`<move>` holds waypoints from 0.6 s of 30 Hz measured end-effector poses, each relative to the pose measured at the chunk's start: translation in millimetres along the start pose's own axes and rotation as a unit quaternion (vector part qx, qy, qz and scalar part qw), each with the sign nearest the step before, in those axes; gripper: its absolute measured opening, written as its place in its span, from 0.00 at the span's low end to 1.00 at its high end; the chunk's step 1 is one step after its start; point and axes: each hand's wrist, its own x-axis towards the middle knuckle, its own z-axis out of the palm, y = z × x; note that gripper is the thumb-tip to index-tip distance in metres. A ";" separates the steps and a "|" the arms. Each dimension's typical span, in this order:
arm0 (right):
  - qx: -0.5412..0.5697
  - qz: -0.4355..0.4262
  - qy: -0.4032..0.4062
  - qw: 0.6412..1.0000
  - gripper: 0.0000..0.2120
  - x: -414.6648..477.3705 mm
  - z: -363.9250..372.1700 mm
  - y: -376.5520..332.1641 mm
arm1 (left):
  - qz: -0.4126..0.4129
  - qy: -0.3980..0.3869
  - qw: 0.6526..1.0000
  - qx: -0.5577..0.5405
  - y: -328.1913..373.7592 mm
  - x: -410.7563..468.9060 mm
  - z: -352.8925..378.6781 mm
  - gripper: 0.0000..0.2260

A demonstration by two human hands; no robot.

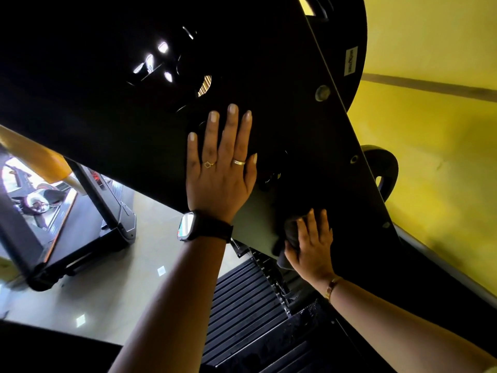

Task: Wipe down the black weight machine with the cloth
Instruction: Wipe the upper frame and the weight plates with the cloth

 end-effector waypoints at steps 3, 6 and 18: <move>-0.009 0.033 -0.027 0.999 0.27 -13.2 3.0 20.7 | 0.007 0.001 1.000 0.004 -0.8 -0.4 0.0 0.25; 0.031 0.098 -0.030 0.994 0.30 -17.8 5.5 34.5 | 0.015 0.002 1.000 0.002 -0.2 -1.5 -0.2 0.25; 0.250 0.407 0.206 0.854 0.30 96.3 -64.6 10.6 | 0.072 -0.058 0.996 -0.011 36.1 -49.5 4.0 0.27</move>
